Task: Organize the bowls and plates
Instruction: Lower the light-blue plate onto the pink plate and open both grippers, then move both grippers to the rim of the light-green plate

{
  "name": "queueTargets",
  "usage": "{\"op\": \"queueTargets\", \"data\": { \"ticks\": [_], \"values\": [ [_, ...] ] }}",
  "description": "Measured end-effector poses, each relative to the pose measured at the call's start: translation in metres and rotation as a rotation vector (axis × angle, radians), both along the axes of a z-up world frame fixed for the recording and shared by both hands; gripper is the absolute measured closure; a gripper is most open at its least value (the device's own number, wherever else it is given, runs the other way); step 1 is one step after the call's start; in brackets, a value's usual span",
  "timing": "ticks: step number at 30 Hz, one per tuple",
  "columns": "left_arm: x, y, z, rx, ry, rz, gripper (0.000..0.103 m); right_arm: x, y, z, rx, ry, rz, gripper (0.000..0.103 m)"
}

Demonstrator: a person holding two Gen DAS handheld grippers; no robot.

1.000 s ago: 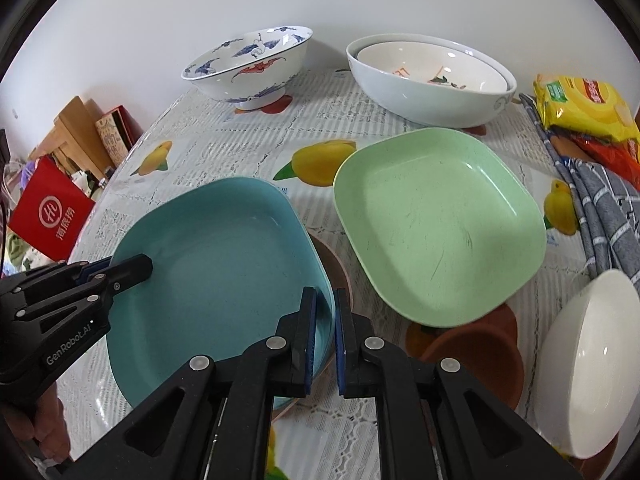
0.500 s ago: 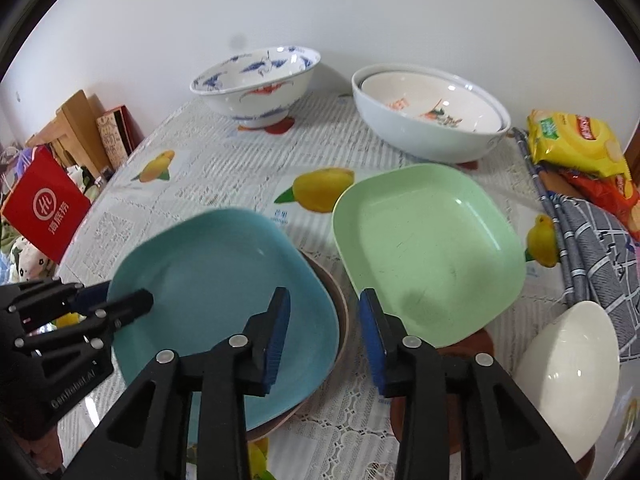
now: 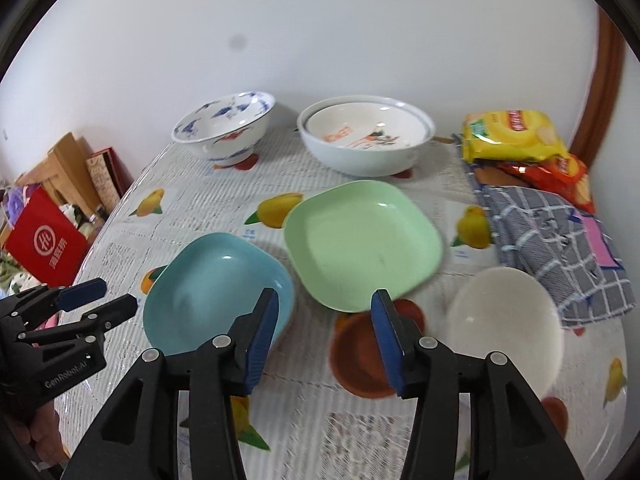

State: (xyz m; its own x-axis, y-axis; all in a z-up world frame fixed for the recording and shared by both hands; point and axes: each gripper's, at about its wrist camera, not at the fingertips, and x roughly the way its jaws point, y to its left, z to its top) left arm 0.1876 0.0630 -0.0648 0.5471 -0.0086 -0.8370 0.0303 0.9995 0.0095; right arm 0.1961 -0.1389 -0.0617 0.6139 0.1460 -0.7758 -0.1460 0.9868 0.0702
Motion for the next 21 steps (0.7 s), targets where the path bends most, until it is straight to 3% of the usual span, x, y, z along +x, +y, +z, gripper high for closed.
{"op": "queueTargets", "data": {
  "ticks": [8, 15, 21],
  "values": [
    [-0.004, -0.026, 0.026, 0.035, -0.06, -0.012, 0.046, -0.015, -0.036, 0.021, -0.003, -0.035, -0.057, 0.053],
    [0.002, -0.043, 0.043, -0.009, -0.099, -0.017, 0.046, -0.015, -0.064, 0.038, -0.003, -0.058, -0.099, 0.045],
    [0.017, -0.058, 0.044, -0.02, -0.096, -0.038, 0.046, 0.0, -0.081, 0.033, 0.033, -0.023, -0.109, 0.044]
  ]
}}
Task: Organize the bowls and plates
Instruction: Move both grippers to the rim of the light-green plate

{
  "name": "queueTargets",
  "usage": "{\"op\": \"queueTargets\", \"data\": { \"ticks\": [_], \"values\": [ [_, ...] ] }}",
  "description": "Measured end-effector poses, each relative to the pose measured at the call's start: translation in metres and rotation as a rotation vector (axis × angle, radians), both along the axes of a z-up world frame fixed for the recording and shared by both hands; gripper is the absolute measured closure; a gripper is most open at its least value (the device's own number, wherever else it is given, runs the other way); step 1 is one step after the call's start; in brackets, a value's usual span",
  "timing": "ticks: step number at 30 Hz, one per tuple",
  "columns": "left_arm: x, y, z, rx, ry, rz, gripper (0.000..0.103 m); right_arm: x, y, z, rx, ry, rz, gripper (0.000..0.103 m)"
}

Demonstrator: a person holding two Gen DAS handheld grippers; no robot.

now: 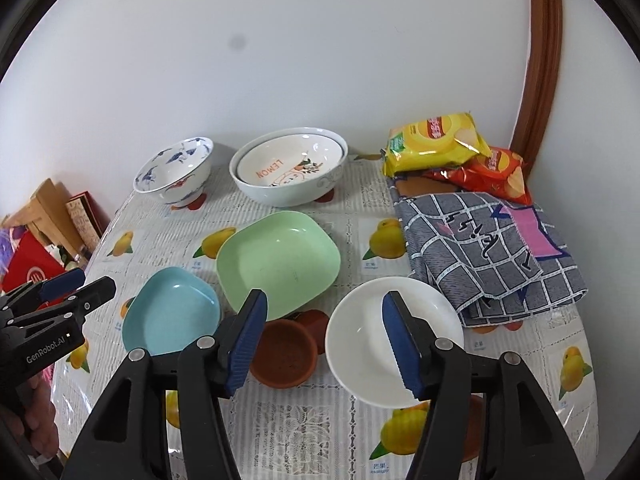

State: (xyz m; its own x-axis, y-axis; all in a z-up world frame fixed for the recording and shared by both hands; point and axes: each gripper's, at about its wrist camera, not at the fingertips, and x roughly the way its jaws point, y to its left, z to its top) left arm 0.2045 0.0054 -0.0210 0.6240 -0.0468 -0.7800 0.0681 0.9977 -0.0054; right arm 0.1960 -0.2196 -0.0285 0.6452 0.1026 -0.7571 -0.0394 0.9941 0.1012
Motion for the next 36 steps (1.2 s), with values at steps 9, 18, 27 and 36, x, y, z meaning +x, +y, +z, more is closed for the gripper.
{"op": "queueTargets", "data": {
  "ticks": [9, 18, 27, 36],
  "values": [
    [0.035, -0.012, -0.013, 0.009, 0.034, -0.013, 0.046, 0.04, -0.012, -0.021, 0.038, 0.046, -0.01, 0.044],
    [0.071, -0.024, -0.039, 0.016, 0.081, -0.026, 0.046, 0.079, -0.008, -0.05, 0.049, 0.102, 0.002, 0.049],
    [0.095, -0.024, -0.062, 0.016, 0.122, -0.026, 0.046, 0.107, -0.003, -0.071, 0.071, 0.15, 0.008, 0.051],
    [0.111, -0.025, -0.077, 0.029, 0.136, -0.021, 0.046, 0.124, 0.003, -0.089, 0.037, 0.187, 0.007, 0.054]
  ]
}}
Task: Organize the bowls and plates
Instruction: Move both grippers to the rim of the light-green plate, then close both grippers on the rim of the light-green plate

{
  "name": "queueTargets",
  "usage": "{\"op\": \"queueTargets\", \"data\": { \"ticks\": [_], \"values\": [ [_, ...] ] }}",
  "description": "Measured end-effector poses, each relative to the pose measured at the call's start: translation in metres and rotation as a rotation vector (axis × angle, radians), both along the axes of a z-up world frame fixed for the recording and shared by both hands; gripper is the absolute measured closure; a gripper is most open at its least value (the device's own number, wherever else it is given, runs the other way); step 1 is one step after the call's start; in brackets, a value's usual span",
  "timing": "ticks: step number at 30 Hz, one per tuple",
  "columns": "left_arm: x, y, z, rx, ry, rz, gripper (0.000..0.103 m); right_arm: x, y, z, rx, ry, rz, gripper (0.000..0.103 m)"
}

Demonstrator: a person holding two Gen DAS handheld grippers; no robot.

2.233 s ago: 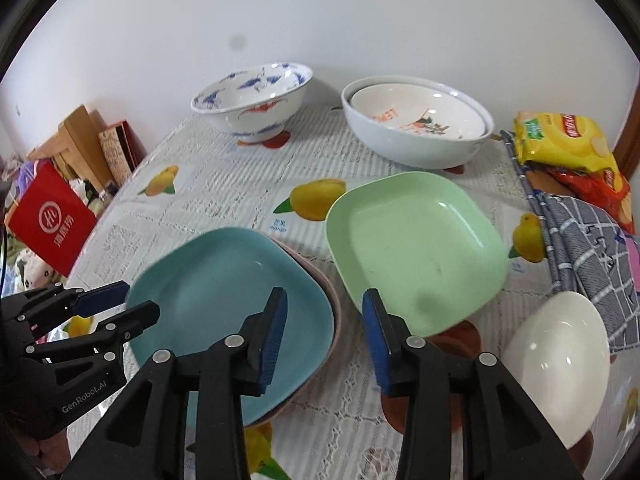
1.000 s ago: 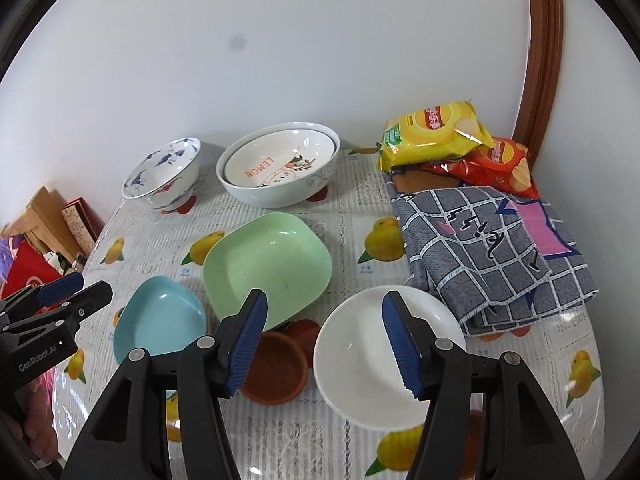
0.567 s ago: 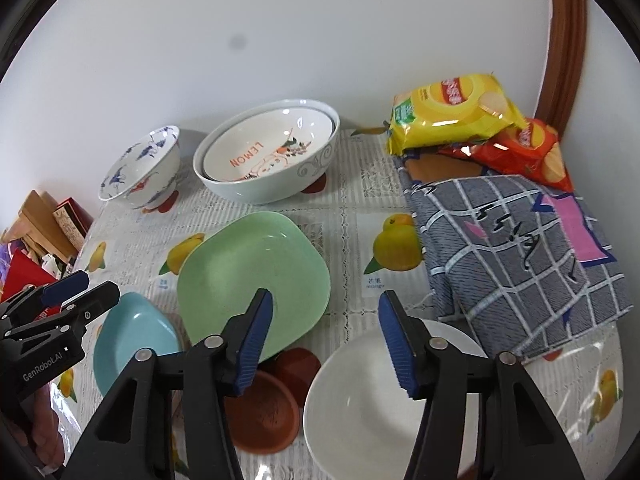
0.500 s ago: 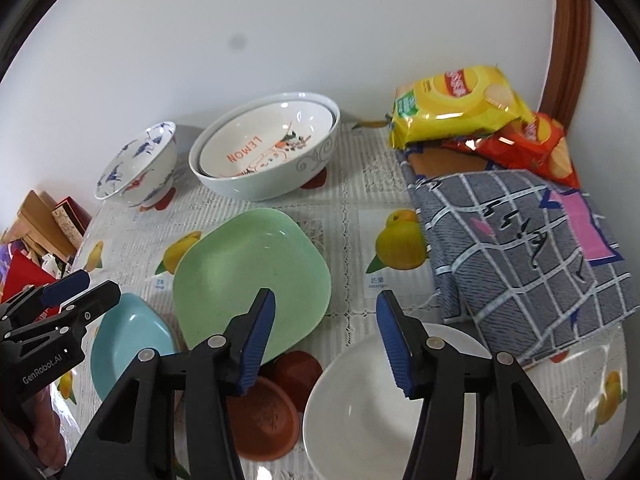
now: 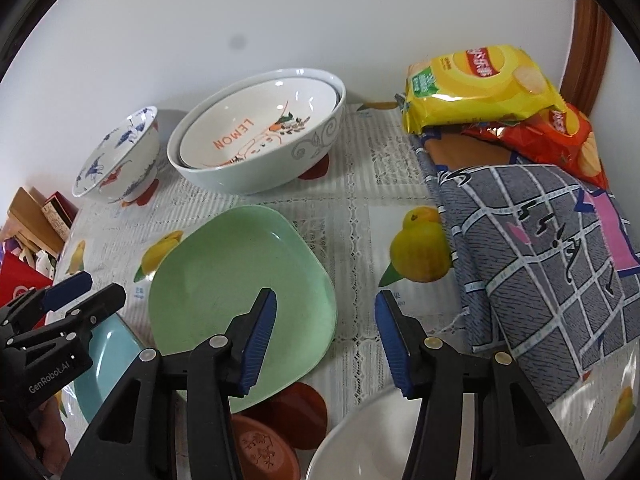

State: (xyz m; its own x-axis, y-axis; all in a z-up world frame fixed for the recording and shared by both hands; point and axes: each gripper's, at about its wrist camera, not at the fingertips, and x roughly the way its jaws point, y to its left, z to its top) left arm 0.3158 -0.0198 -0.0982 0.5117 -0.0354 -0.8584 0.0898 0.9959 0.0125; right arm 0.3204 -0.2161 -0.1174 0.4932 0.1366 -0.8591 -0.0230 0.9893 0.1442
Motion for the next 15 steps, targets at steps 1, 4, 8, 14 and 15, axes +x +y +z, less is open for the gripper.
{"op": "queueTargets", "data": {
  "ticks": [1, 4, 8, 14, 15],
  "values": [
    [0.001, 0.0, -0.001, -0.001, 0.0, -0.003, 0.046, 0.002, 0.0, -0.002, -0.001, 0.01, -0.003, 0.056],
    [0.005, -0.002, -0.005, 0.0, 0.0, -0.009, 0.046, 0.006, -0.001, -0.008, 0.005, 0.035, -0.012, 0.061],
    [0.012, -0.006, -0.013, -0.016, 0.016, -0.024, 0.046, 0.008, 0.0, -0.012, -0.008, 0.043, -0.009, 0.063],
    [0.019, -0.017, -0.026, -0.02, 0.037, -0.061, 0.051, 0.013, 0.003, -0.019, -0.046, 0.059, -0.009, 0.069],
    [0.02, -0.018, -0.027, -0.02, 0.04, -0.061, 0.053, 0.014, 0.004, -0.02, -0.049, 0.061, -0.007, 0.07]
  ]
}}
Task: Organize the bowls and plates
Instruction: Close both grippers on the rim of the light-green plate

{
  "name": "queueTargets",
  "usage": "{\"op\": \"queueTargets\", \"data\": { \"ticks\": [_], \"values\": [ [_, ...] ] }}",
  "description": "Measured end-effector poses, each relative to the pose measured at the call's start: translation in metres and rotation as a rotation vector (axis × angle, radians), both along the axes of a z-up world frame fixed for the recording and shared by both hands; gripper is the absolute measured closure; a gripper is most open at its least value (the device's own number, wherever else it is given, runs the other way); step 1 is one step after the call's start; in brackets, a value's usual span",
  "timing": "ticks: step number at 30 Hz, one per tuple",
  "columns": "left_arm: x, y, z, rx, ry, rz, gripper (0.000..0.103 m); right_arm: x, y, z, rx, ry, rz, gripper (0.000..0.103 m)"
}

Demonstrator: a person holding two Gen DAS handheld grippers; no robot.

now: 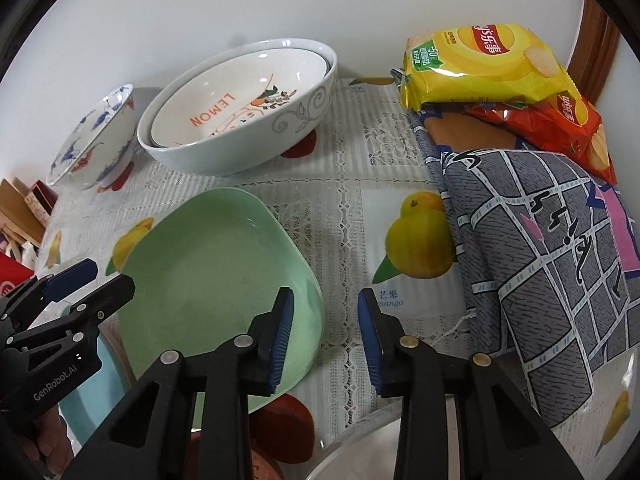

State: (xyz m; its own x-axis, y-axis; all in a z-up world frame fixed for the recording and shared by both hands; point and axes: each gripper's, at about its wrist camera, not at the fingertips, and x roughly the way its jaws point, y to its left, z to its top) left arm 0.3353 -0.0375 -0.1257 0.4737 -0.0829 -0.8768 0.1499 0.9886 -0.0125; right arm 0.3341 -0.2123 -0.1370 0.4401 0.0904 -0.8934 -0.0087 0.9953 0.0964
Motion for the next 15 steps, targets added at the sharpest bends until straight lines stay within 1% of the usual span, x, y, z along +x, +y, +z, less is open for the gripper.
{"op": "queueTargets", "data": {
  "ticks": [2, 4, 5, 8, 9, 10, 11, 12, 15],
  "values": [
    [0.003, -0.001, -0.004, -0.002, 0.014, 0.0, 0.058, 0.001, 0.001, -0.001, -0.003, 0.006, 0.004, 0.073],
    [0.007, -0.002, -0.008, -0.008, 0.03, -0.005, 0.065, 0.004, 0.004, -0.005, -0.017, 0.021, 0.008, 0.078],
    [0.008, -0.003, -0.009, -0.008, 0.035, -0.006, 0.066, 0.005, 0.006, -0.006, -0.03, 0.028, 0.009, 0.08],
    [0.011, -0.005, -0.014, -0.007, 0.045, -0.014, 0.075, 0.008, 0.007, -0.009, -0.046, 0.039, 0.009, 0.088],
    [0.013, -0.006, -0.016, -0.008, 0.049, -0.016, 0.08, 0.008, 0.008, -0.009, -0.049, 0.041, 0.008, 0.091],
    [0.014, -0.007, -0.018, -0.008, 0.053, -0.017, 0.087, 0.009, 0.008, -0.01, -0.049, 0.041, 0.009, 0.092],
    [0.014, -0.007, -0.019, -0.008, 0.056, -0.019, 0.091, 0.009, 0.008, -0.01, -0.047, 0.041, 0.01, 0.094],
    [0.015, -0.008, -0.02, -0.009, 0.058, -0.021, 0.093, 0.009, 0.008, -0.011, -0.042, 0.039, 0.012, 0.096],
    [0.016, -0.009, -0.019, -0.017, 0.041, -0.023, 0.094, 0.008, 0.008, -0.01, -0.044, 0.033, 0.01, 0.096]
  ]
}}
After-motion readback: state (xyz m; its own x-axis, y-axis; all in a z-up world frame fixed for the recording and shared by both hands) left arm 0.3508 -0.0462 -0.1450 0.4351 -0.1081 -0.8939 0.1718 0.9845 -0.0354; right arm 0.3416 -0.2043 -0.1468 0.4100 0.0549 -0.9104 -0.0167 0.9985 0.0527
